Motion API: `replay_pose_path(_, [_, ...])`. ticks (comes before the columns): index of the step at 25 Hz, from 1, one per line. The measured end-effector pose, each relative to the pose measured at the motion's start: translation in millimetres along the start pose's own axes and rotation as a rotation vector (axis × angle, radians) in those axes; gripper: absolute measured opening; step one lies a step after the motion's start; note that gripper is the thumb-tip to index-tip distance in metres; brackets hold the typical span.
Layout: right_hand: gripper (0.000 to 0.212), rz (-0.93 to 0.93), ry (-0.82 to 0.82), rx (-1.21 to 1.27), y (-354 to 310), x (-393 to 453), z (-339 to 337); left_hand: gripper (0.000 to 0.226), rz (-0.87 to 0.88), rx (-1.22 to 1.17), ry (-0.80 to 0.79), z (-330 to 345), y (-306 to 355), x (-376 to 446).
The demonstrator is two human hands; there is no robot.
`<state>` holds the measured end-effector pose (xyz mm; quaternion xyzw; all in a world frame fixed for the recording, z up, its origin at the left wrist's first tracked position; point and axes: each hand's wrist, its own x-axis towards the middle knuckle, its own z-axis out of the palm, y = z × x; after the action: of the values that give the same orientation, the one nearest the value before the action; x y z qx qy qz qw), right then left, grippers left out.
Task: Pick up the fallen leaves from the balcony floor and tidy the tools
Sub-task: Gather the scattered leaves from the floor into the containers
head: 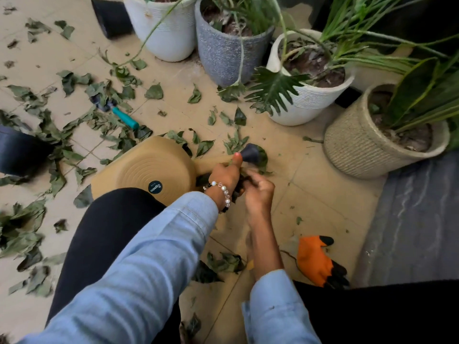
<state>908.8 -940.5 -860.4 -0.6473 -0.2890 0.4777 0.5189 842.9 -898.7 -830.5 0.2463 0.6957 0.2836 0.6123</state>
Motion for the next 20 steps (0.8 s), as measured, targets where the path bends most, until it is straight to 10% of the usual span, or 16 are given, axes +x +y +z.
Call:
replay_pose_path(5, [0.037, 0.060, -0.377, -0.214, -4, -6, -33, 0.039, 0.072, 0.054, -0.014, 23, -11, 3])
replay_pose_path(12, [0.034, 0.238, -0.023, 0.298, 22, 6, -94, 0.041, -0.165, -0.017, -0.221, 46, -16, -23])
replay_pose_path(15, [0.026, 0.332, 0.526, -0.215, 61, 31, -121, 0.028, -0.186, -0.037, -0.143, 42, -14, -25])
replay_pose_path(20, [0.054, 0.297, 0.302, -1.275, 124, 44, -139, 0.055, -0.232, -0.176, -0.050, 29, -7, 2])
